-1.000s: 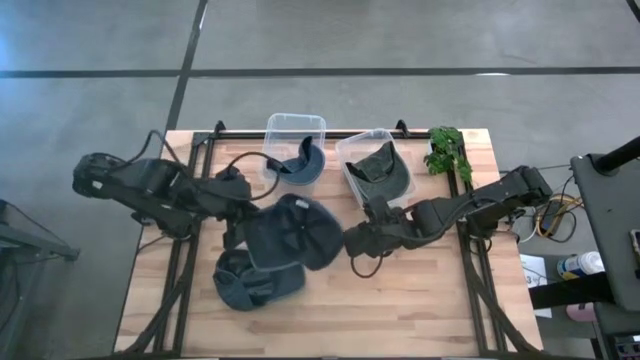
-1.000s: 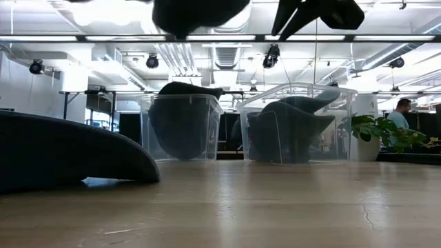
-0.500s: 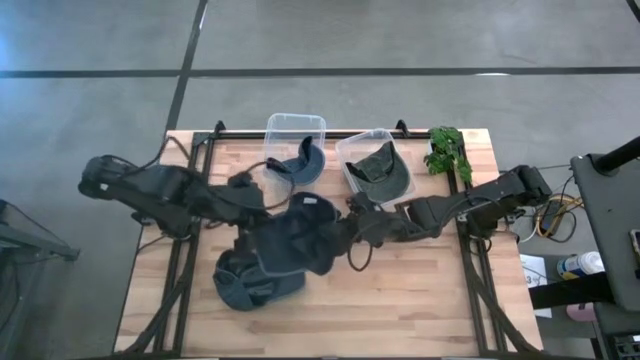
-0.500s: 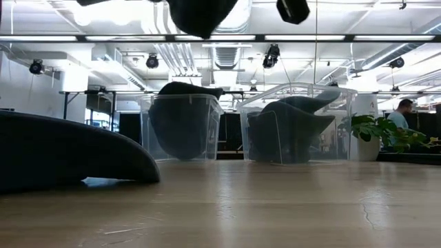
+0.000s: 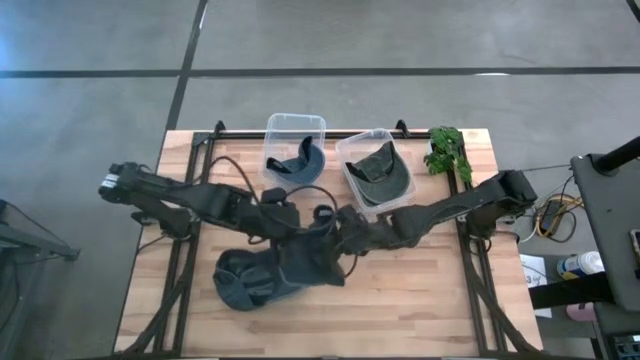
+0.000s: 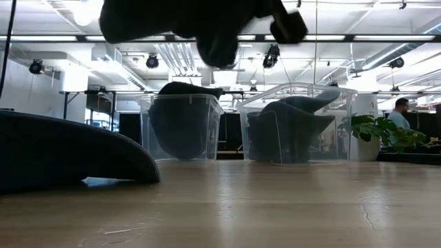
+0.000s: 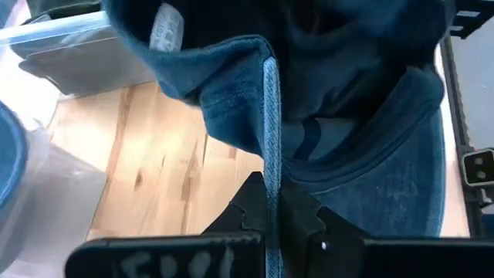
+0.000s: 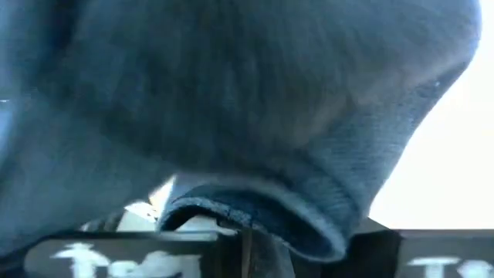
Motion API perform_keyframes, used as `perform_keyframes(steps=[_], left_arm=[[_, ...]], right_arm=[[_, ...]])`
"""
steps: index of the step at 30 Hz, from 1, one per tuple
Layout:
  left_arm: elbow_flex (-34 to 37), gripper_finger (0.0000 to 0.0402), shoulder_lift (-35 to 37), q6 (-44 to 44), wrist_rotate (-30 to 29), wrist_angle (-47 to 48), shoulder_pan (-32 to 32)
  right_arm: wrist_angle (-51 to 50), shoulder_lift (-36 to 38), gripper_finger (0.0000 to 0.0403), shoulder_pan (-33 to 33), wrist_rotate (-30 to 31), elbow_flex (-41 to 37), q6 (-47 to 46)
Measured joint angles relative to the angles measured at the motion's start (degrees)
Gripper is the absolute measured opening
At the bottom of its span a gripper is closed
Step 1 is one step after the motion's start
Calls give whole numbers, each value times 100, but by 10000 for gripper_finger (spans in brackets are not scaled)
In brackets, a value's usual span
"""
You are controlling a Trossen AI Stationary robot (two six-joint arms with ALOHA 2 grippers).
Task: Pick & Place hat
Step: Put the right blue cap into the left bin
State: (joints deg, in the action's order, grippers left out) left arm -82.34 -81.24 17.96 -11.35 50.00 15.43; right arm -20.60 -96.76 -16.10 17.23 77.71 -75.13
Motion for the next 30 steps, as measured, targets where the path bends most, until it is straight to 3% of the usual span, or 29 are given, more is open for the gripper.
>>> perform_keyframes(steps=[6,14,24,30], left_arm=[[-29,9,-187,78,199,-144,-39],[128,9,-241,238,438,-26,-175],[297,9,-212,350,461,77,-206],[290,9,-206,344,456,78,-206]], right_arm=[[-380,-463,59,-4,-488,7,-702],[-1268,-221,59,-122,-585,54,-760],[-2546,359,59,-478,-118,79,-1162],[-2596,285,59,-503,114,63,-1301]])
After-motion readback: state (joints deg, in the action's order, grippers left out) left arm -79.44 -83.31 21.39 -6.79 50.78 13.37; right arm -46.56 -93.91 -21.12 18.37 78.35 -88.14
